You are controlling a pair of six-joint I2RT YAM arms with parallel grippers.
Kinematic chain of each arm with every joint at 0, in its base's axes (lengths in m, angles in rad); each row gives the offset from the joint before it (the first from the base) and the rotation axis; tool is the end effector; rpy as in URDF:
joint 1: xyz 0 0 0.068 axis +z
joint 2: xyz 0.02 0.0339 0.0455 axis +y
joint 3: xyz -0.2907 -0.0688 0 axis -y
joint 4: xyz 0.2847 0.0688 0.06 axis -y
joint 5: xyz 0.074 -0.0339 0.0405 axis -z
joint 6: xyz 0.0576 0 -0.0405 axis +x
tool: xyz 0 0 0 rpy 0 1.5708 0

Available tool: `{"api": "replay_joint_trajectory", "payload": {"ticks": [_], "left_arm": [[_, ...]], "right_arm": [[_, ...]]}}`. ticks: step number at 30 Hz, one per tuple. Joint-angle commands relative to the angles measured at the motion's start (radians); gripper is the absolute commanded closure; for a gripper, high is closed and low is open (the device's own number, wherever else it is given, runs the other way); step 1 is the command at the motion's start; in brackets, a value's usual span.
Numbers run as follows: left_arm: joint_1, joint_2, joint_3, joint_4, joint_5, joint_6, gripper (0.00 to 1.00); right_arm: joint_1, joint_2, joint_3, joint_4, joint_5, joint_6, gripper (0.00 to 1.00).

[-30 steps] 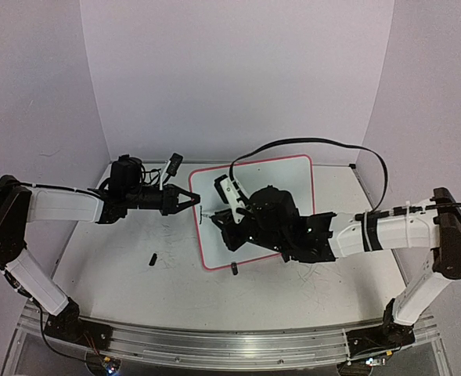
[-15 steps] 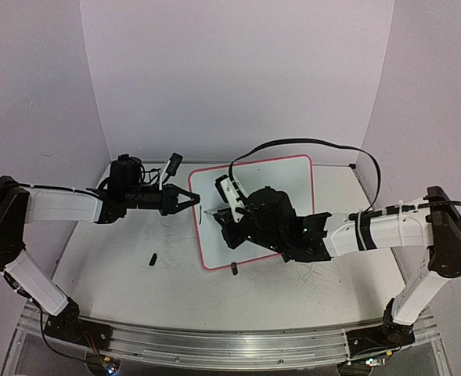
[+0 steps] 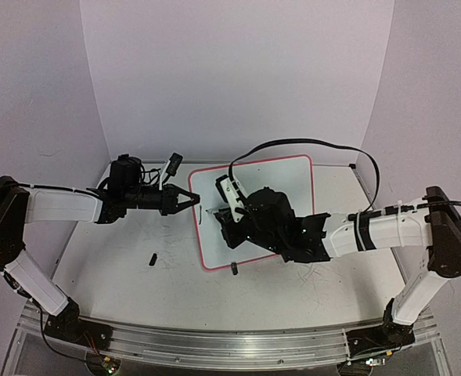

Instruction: Write a sentence on the whiteboard

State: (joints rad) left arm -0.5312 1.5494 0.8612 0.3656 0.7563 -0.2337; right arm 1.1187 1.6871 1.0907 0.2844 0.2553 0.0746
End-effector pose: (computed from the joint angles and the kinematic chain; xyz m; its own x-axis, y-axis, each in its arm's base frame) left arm 0.3091 -0.2274 0.2329 -0.4812 0.0874 -0.8722 0.8410 0.3266 -0.4313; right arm 0.2081 0.3952 0.2521 -0.1908 -0.2277 -0.9549 -0.7533 0.6577 -0.0064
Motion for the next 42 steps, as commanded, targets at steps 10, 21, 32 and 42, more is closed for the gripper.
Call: {"api": "replay_joint_trajectory", "payload": {"ticks": [10, 21, 32, 42], "left_arm": [[0.003, -0.035, -0.004, 0.010, -0.050, 0.060, 1.00], [0.003, -0.040, -0.003, 0.009, -0.052, 0.060, 1.00], [0.004, -0.042, -0.002, 0.007, -0.052, 0.062, 1.00], [0.004, -0.046, -0.006, 0.006, -0.055, 0.063, 1.00]], "right_arm": [[0.000, 0.031, 0.038, 0.021, 0.032, -0.001, 1.00], [0.009, 0.039, 0.031, 0.013, 0.006, 0.018, 1.00], [0.022, 0.061, 0.037, 0.012, -0.010, 0.033, 1.00], [0.022, 0.050, 0.029, 0.007, 0.042, 0.037, 1.00]]}}
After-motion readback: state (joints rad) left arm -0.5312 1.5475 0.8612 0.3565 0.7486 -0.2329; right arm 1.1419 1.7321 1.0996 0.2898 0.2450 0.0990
